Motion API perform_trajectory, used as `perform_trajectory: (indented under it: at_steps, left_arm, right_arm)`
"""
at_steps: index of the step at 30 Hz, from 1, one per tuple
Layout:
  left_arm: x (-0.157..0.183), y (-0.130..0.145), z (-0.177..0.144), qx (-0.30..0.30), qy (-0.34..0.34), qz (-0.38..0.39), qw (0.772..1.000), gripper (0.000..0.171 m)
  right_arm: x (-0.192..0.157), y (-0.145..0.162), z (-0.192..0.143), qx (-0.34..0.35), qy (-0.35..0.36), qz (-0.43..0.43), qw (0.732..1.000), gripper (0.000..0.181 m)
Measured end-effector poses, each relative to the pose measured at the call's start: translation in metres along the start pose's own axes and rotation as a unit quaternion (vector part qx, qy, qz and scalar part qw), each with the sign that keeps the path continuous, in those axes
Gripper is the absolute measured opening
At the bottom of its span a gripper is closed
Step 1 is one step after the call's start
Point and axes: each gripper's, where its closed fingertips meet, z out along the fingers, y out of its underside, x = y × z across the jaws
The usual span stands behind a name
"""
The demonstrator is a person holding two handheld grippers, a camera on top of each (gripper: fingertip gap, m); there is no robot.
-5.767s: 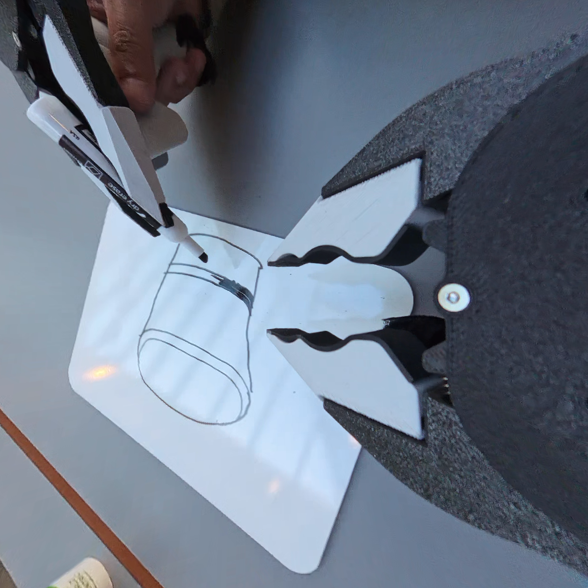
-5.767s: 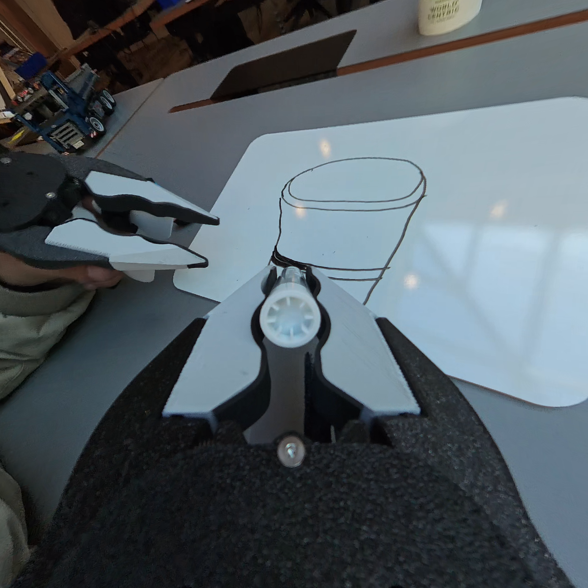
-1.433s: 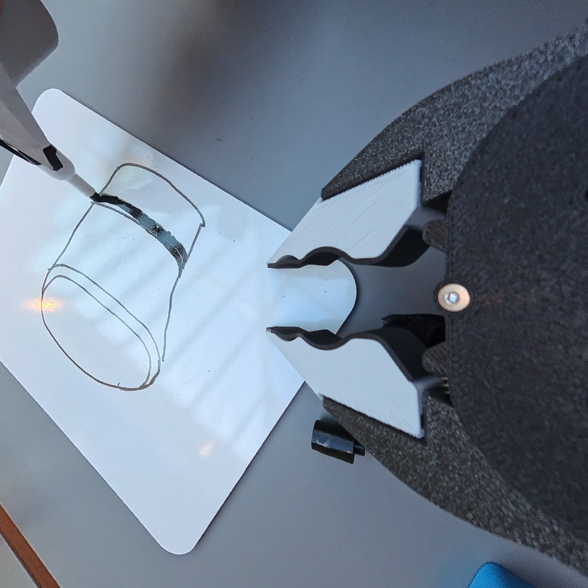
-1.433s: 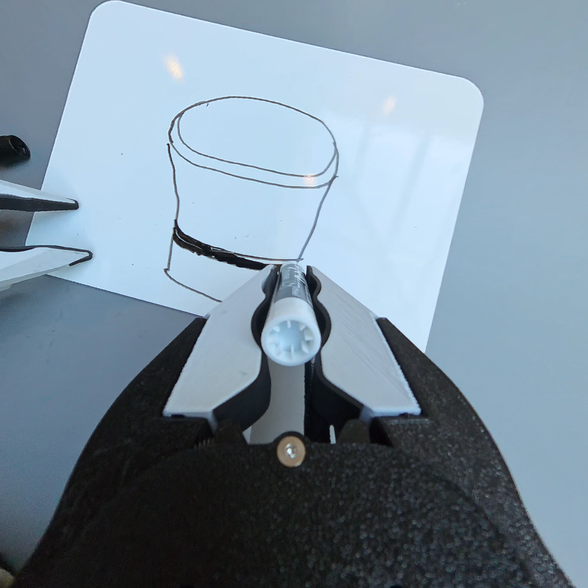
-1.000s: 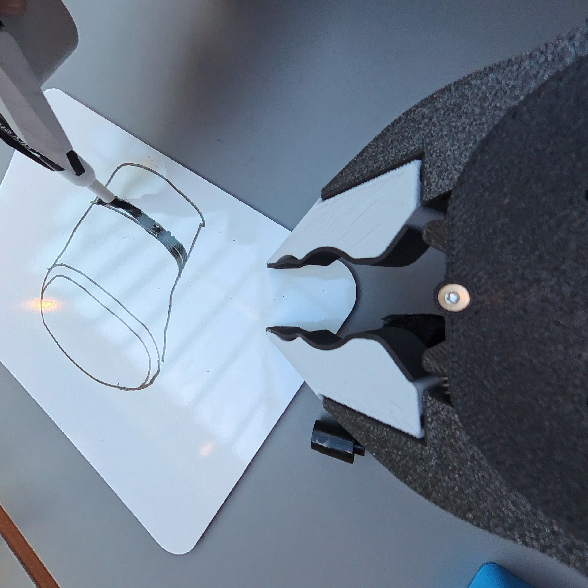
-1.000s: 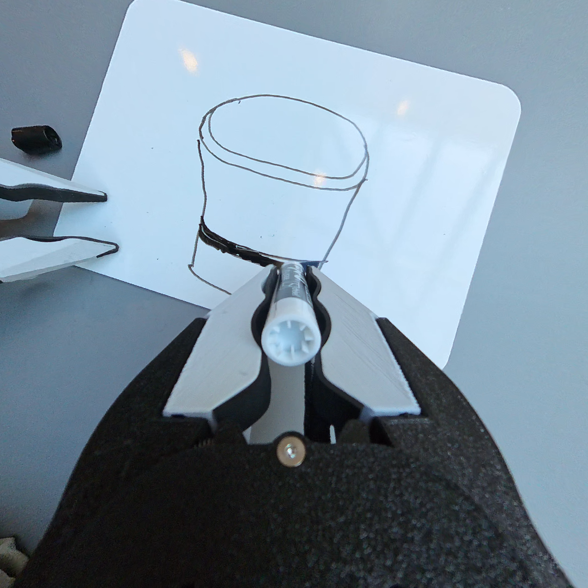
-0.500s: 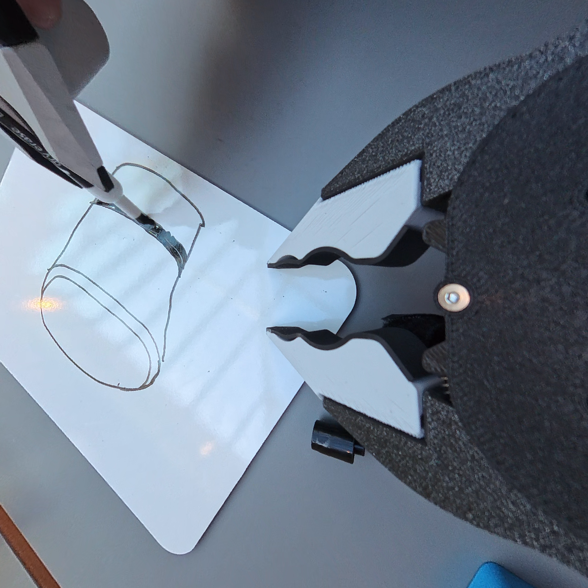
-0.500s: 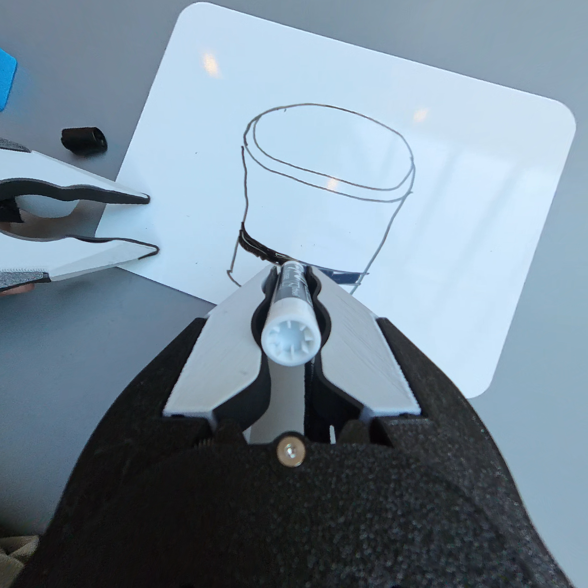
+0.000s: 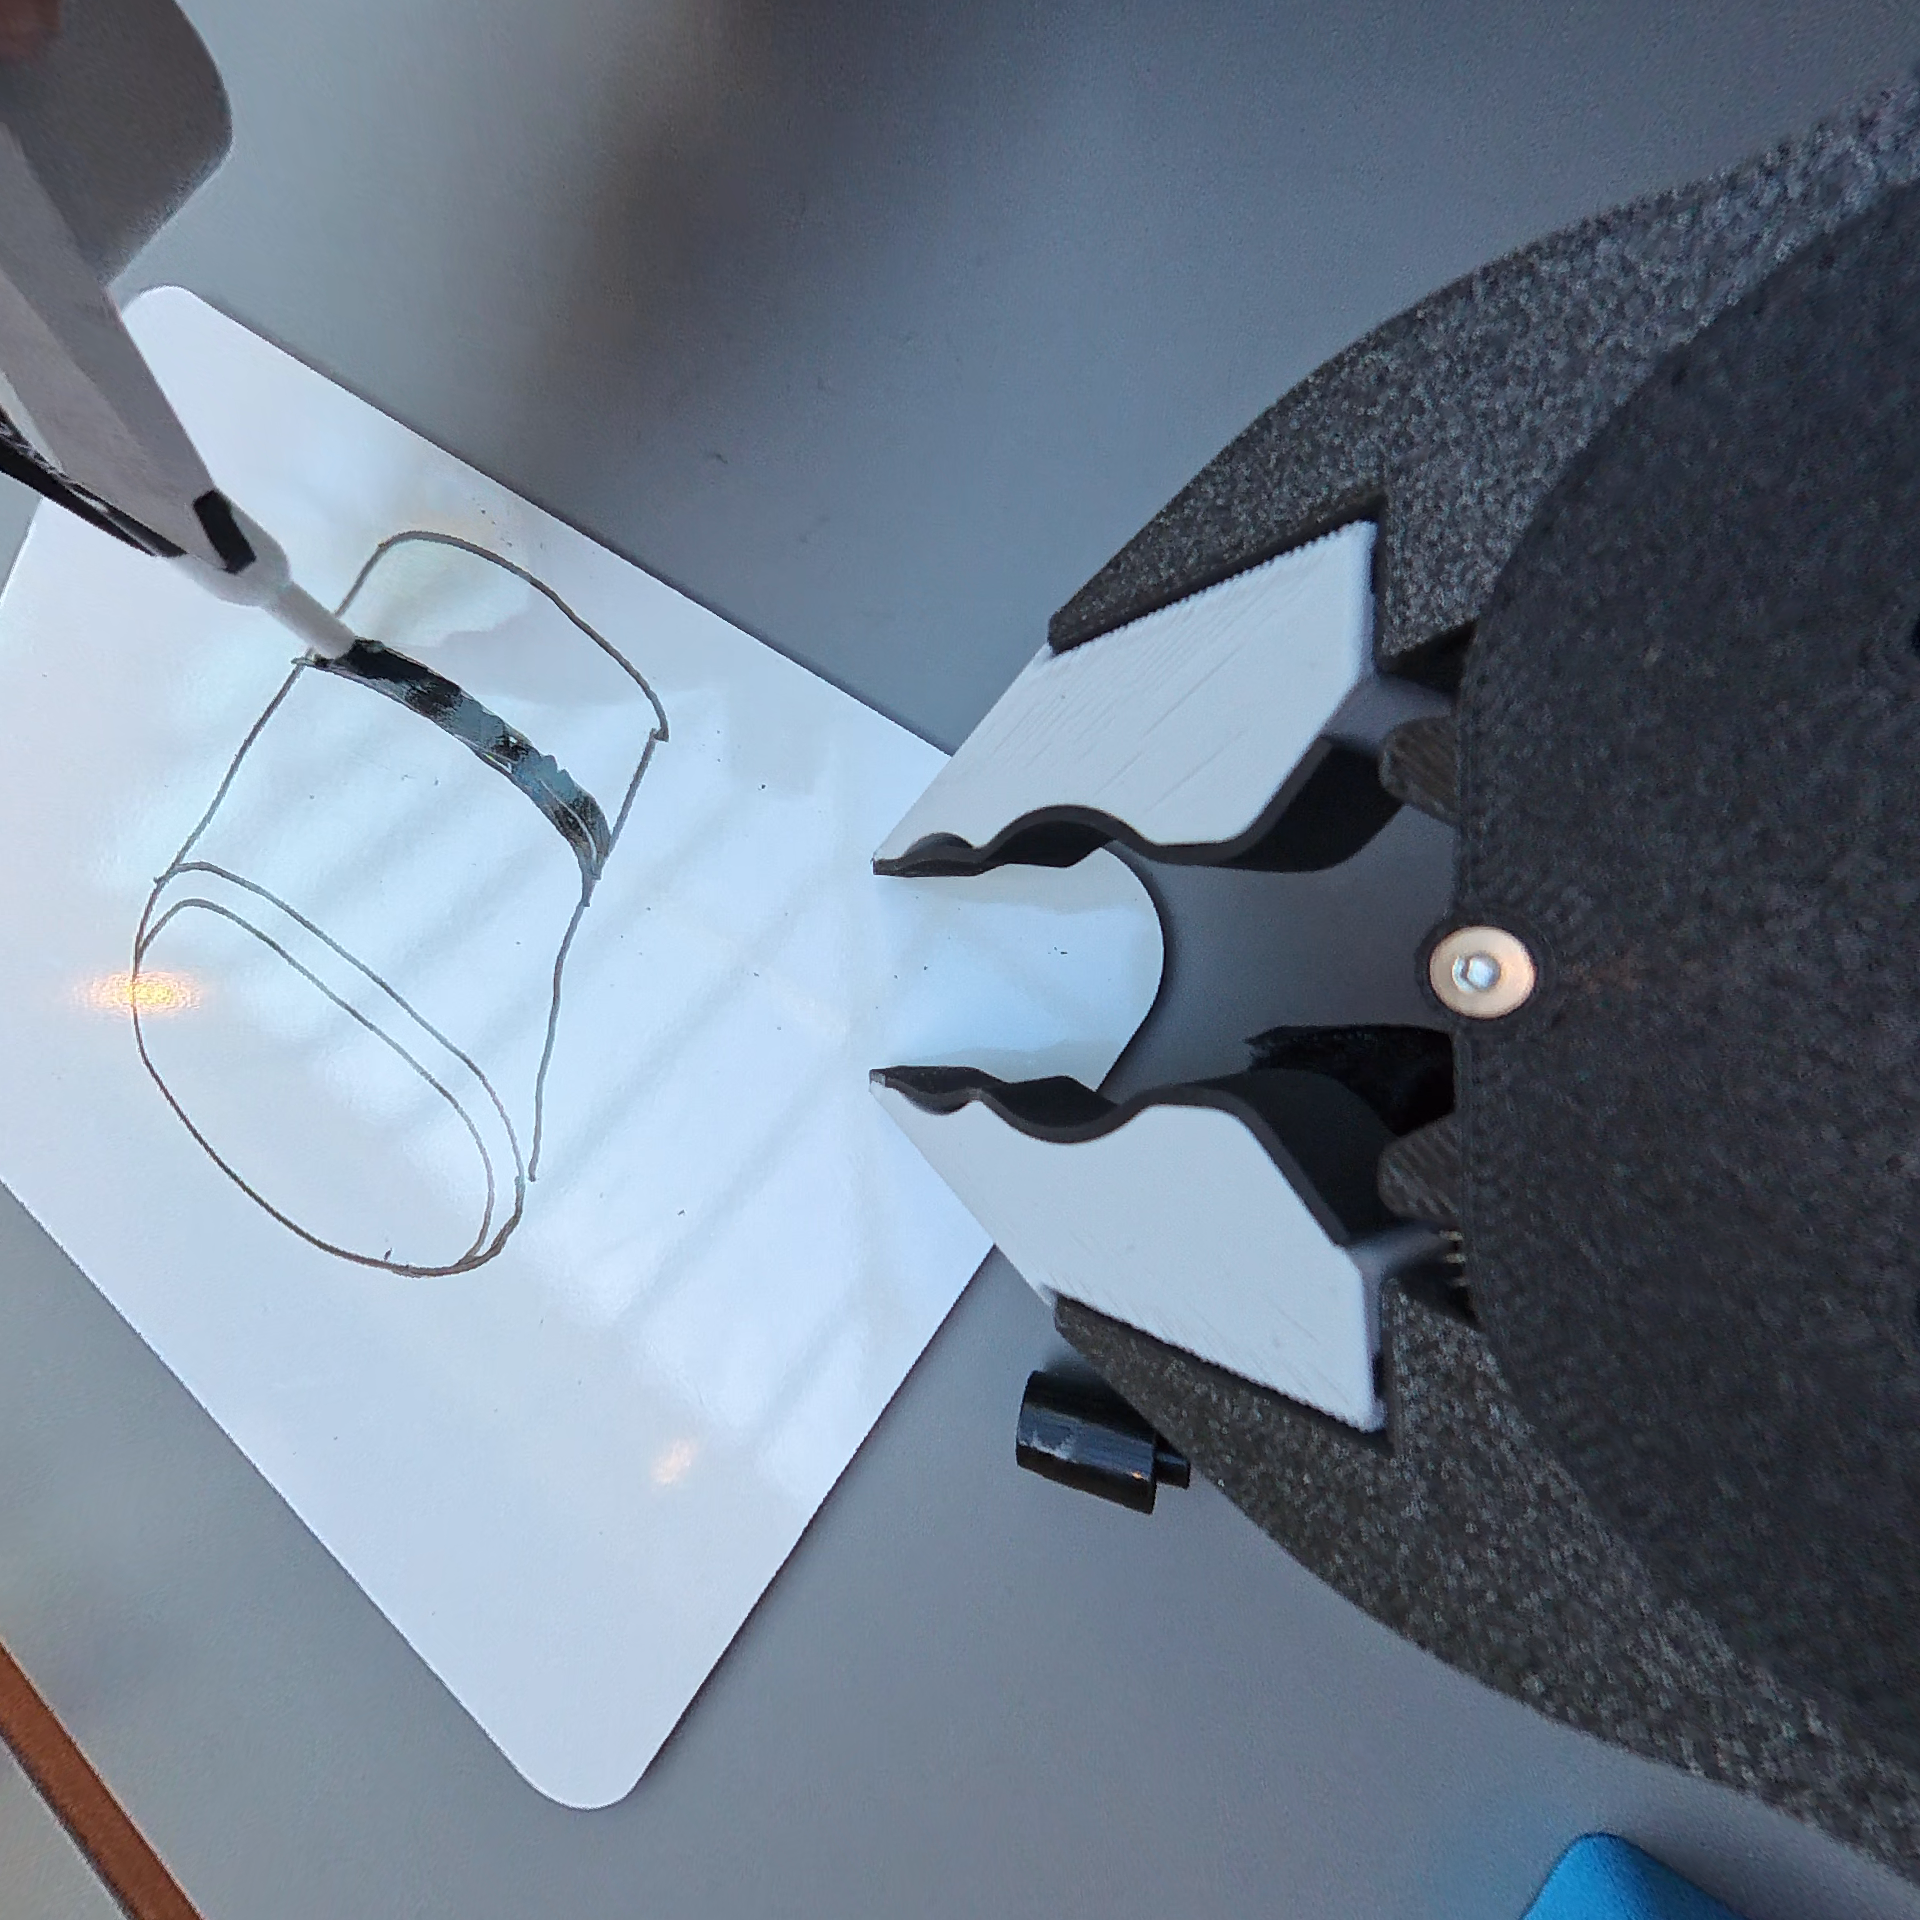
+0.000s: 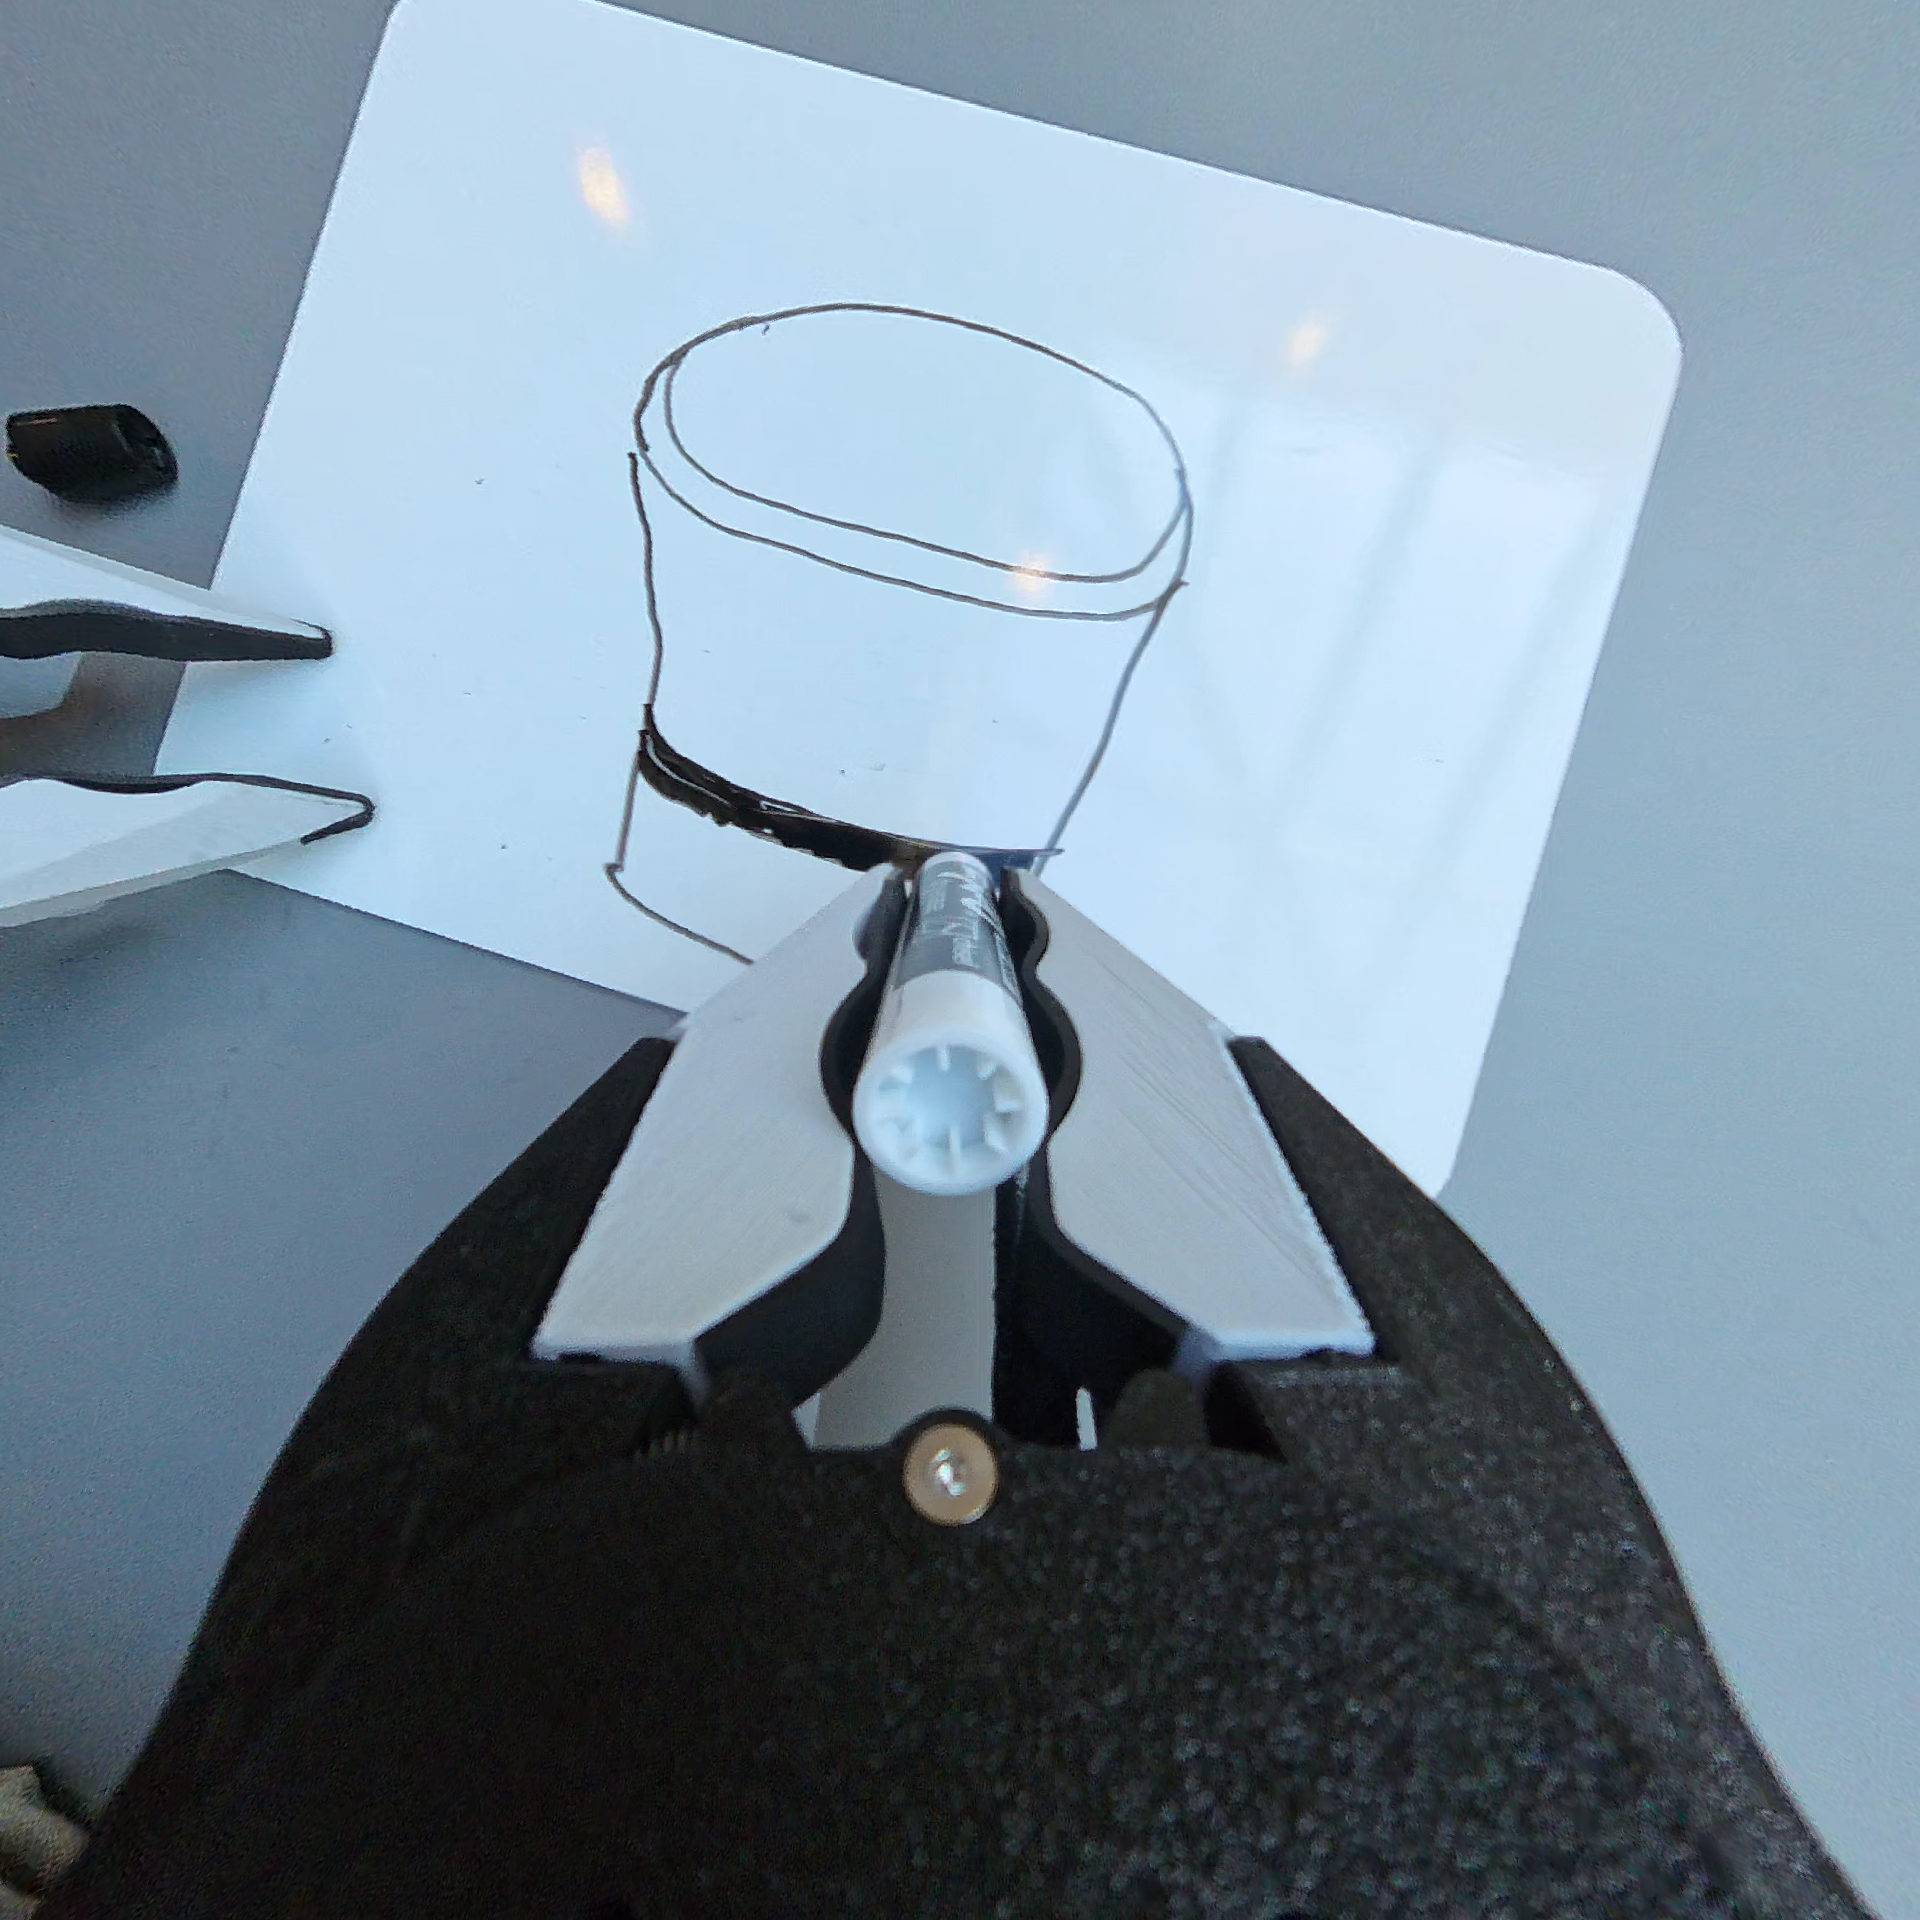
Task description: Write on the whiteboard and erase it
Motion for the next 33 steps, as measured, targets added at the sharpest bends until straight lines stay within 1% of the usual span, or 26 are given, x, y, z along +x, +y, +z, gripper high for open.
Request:
perform_trajectory:
  at_steps: [6,10,13,18,20,24,27,33]
  left_arm:
    - [0.0,0.0,0.0,0.0,0.0,0.0,1.0,0.037]
    - [0.0,0.0,0.0,0.0,0.0,0.0,1.0,0.037]
    - [0.0,0.0,0.0,0.0,0.0,-0.001,1.0,0.037]
    - [0.0,0.0,0.0,0.0,0.0,-0.001,1.0,0.037]
    - [0.0,0.0,0.0,0.0,0.0,-0.001,1.0,0.037]
    - [0.0,0.0,0.0,0.0,0.001,-0.001,1.0,0.037]
    - [0.0,0.0,0.0,0.0,0.001,-0.002,1.0,0.037]
    - [0.0,0.0,0.0,0.0,0.001,-0.002,1.0,0.037]
  right_arm:
    - [-0.038,-0.003,0.004,0.003,-0.041,-0.018,0.999,0.018]
    - [-0.048,-0.008,0.008,0.005,-0.047,-0.029,0.998,0.018]
    - [-0.046,-0.008,0.008,0.002,-0.044,-0.031,0.999,0.018]
    - [-0.027,-0.003,0.004,-0.003,-0.025,-0.014,1.0,0.018]
    - [-0.03,-0.004,0.004,-0.003,-0.023,-0.02,1.0,0.018]
    - [-0.049,-0.012,0.011,0.003,-0.042,-0.036,0.998,0.018]
    - [-0.051,-0.013,0.012,0.0,-0.048,-0.037,0.998,0.018]
    - [-0.019,-0.005,0.004,-0.004,-0.017,-0.014,1.0,0.018]
